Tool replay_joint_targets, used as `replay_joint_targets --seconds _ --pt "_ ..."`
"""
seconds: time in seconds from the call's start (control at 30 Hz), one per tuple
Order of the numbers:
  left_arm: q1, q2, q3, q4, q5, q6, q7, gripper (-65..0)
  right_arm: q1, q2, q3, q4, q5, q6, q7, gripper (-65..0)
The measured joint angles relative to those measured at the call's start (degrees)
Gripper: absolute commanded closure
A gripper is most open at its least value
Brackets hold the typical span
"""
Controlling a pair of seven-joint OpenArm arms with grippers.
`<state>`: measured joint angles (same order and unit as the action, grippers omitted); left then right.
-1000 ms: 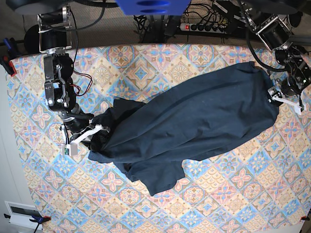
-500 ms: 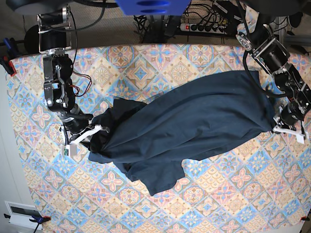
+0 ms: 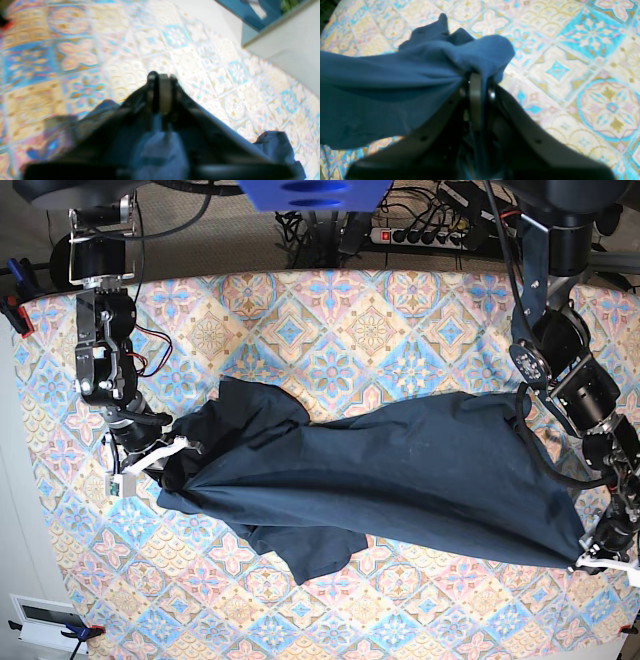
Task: Layout the t-shirt on the table in an organized manner, then fold the t-shirt properly
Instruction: 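Pull the shirt edge with the left gripper to spread it flat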
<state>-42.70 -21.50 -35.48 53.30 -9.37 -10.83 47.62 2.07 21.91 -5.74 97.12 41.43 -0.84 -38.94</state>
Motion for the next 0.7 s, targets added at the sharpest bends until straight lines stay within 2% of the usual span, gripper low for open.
replay_joint_targets --seconds 0.07,0.1,0.2,0.27,0.33,0.43,0.5,0.57,0.7 --pt "0.2 -0.8 1.4 -1.9 0.7 4.4 -1.9 -28.4 -0.2 0.0 0.0 0.0 0.0 0.1 0.2 -0.3" --pt "0.7 -1.6 2.4 -2.0 0.7 5.4 -1.9 -32.5 -0.4 0.0 0.0 0.0 0.0 0.1 0.1 -0.3" --pt "1.9 -3.8 5.0 -1.7 0.5 5.7 -3.0 -43.1 -0.5 0.0 -0.3 0.1 0.0 0.1 0.0 -0.3" --pt "4.0 -4.1 5.6 0.0 -3.1 5.5 -3.6 -46.7 -0.5 0.0 -0.3 0.1 0.0 0.1 0.0 -0.3" --pt "8.3 -4.4 6.2 3.3 -7.5 5.1 -0.3 -46.9 -0.5 0.0 -0.3 0.1 -0.1 -0.2 0.0 -0.3" --pt "18.1 -5.0 5.8 13.0 -16.2 5.9 9.0 -46.9 -0.5 0.0 -0.5 0.0 0.1 -0.2 0.1 -0.3" --pt "24.3 -5.5 5.4 19.8 -20.4 6.2 12.2 -46.9 -0.5 0.0 -0.5 0.0 0.4 0.0 0.1 -0.3" --pt "30.7 -5.6 5.5 27.0 -24.0 5.5 14.5 -46.9 -0.5 -0.1 -0.5 0.0 0.0 -0.2 0.0 -0.3" --pt "41.2 -4.1 6.1 36.0 -26.5 5.0 14.5 -47.0 -0.5 0.0 -0.5 0.0 0.1 -0.3 0.0 -0.3"
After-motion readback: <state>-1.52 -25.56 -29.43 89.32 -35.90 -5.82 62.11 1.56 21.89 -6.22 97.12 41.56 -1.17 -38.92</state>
